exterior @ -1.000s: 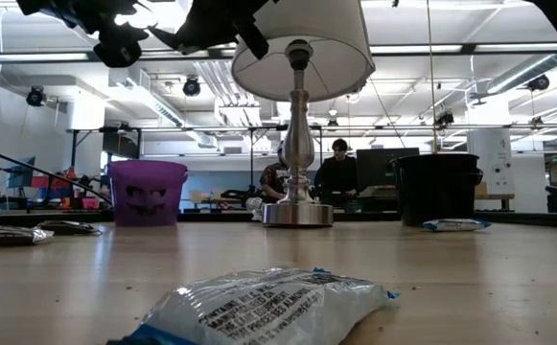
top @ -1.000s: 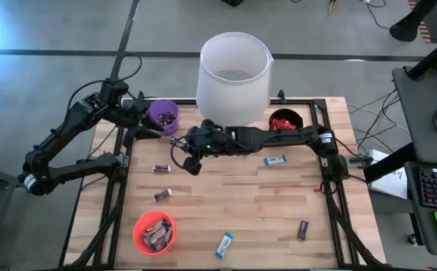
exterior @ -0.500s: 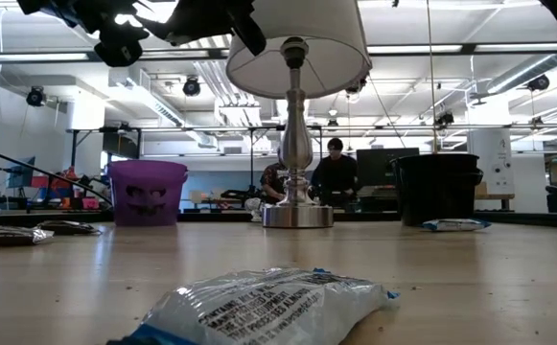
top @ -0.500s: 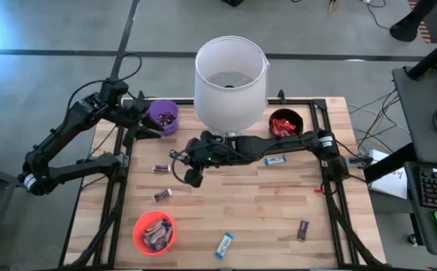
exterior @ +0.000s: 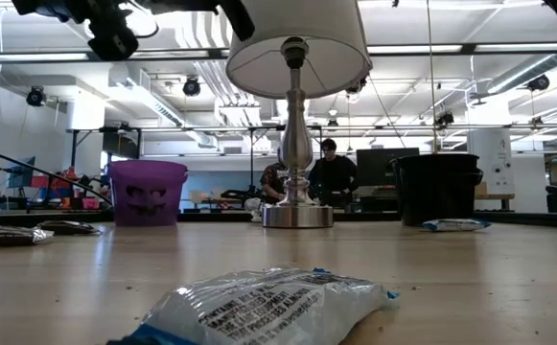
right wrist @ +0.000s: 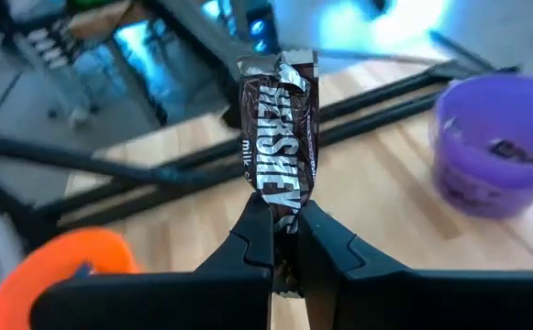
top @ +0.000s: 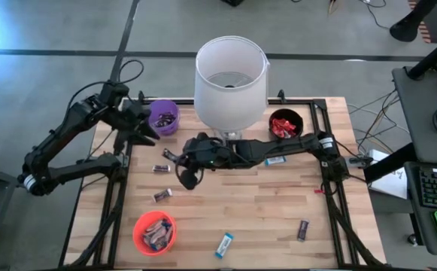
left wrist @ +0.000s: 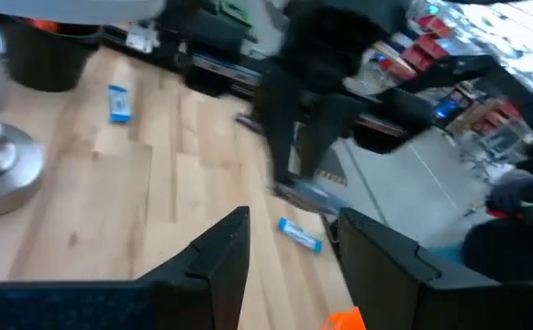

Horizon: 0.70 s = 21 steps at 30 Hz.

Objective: Organize candy in baskets
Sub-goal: Put the brown chocolate bar into the purple bucket

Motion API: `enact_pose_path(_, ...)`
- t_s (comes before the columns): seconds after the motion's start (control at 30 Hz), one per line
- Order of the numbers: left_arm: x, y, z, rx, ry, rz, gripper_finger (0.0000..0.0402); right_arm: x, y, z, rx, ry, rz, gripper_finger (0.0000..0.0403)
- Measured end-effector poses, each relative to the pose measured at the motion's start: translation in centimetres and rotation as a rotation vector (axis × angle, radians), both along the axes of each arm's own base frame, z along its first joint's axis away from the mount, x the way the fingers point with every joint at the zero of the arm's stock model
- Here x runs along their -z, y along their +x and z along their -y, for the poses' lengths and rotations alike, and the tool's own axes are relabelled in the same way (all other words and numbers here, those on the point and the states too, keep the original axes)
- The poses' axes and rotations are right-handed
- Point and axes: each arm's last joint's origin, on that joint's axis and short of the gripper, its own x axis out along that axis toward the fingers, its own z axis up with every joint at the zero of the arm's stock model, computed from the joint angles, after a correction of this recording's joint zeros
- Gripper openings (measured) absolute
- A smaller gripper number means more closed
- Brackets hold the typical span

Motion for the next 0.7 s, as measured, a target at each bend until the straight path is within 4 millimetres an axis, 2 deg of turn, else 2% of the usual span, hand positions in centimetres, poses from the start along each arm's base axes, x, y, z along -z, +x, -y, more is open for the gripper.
enact_pose_path(0.27,0.0,0.0,0.3,0.015,0.009,0.001,0.0150,-1.1,0.4,0.3,0.036,0.015,0.121,0.0013)
enact_pose_path(0.7,-0.4,0.9,0.0,0.038,0.049,0.049,0.0150,-1.4,0.6,2.0,0.104,0.033,0.163,0.0013)
